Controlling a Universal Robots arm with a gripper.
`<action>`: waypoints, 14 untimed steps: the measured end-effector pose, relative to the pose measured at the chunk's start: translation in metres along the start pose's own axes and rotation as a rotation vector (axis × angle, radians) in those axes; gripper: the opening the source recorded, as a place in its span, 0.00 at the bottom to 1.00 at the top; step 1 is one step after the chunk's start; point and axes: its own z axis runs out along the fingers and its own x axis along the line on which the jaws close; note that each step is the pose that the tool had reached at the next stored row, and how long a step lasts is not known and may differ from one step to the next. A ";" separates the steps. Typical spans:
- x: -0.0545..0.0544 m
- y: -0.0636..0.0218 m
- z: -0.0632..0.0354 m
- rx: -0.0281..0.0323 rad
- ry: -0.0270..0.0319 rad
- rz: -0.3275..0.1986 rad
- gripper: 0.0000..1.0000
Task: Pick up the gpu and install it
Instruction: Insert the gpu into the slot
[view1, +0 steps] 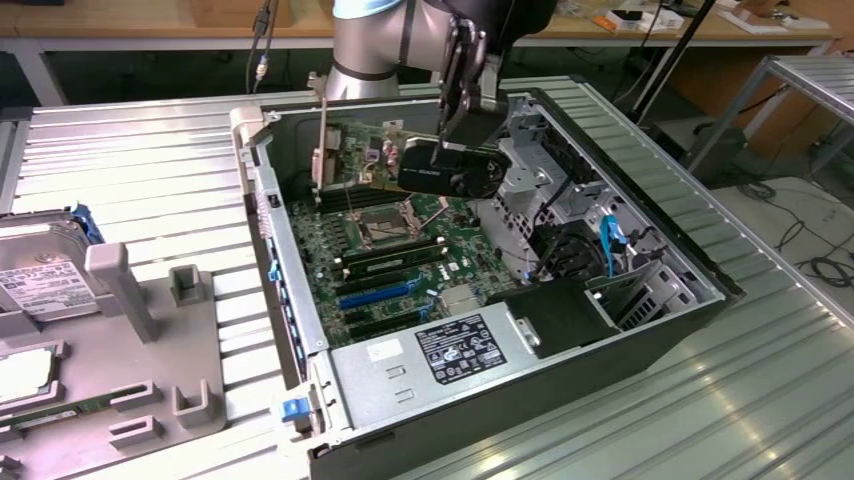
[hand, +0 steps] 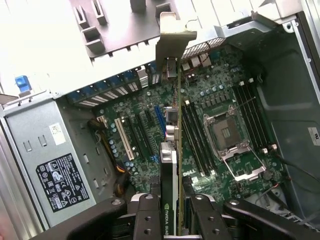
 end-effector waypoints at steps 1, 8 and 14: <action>0.000 0.0000 0.0000 -0.0002 0.0003 -0.006 0.27; 0.000 0.0000 0.0000 -0.0013 0.0024 -0.050 0.27; 0.000 0.0000 0.0000 -0.0026 0.0049 -0.101 0.27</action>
